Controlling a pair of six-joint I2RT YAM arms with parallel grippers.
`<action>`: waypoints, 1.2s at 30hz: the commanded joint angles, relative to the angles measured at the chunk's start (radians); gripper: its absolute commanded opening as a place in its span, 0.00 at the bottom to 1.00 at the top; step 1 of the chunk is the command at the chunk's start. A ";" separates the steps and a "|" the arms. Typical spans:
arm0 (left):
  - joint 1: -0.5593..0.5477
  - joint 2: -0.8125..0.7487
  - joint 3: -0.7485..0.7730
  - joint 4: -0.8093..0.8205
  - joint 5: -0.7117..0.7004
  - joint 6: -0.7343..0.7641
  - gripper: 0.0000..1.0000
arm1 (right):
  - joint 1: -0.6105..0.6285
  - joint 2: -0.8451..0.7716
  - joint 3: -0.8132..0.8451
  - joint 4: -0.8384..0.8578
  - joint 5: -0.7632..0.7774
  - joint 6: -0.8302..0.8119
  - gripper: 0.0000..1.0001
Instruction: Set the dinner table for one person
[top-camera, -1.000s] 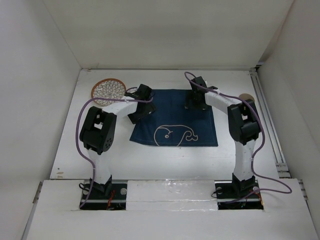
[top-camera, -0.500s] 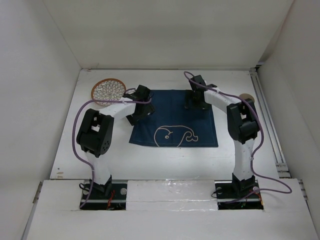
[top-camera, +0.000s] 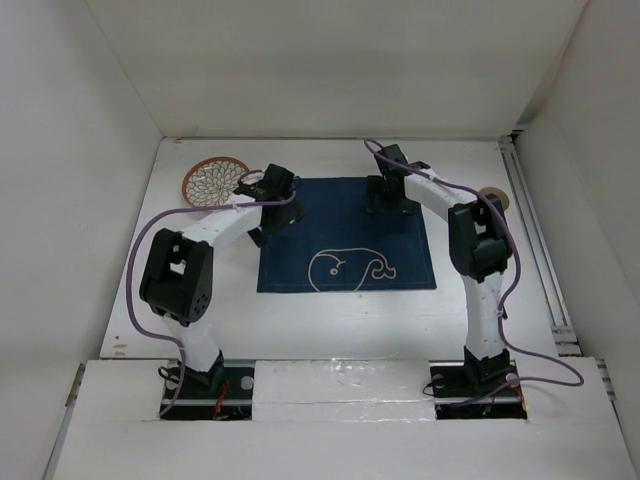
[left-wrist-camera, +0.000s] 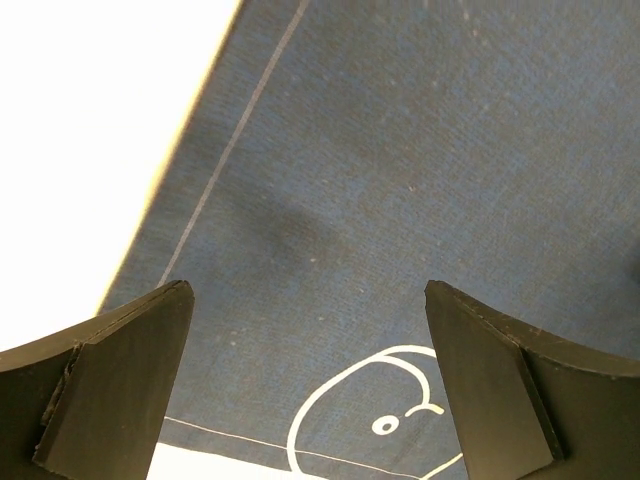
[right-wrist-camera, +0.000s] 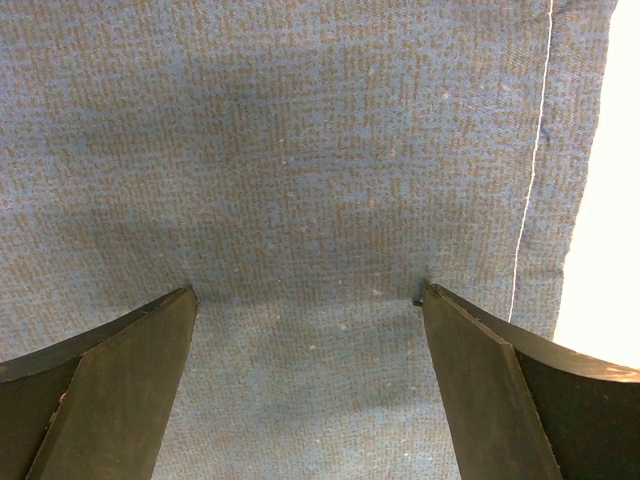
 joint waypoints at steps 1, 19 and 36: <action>0.030 -0.079 0.023 -0.041 -0.037 -0.002 1.00 | -0.006 0.011 0.038 -0.018 0.000 -0.010 1.00; 0.317 -0.174 0.182 -0.066 0.017 0.058 1.00 | 0.116 -0.430 0.008 0.133 0.055 -0.133 1.00; 0.658 0.154 0.247 0.092 0.208 0.184 0.89 | 0.259 -1.079 -0.633 0.395 -0.388 -0.095 1.00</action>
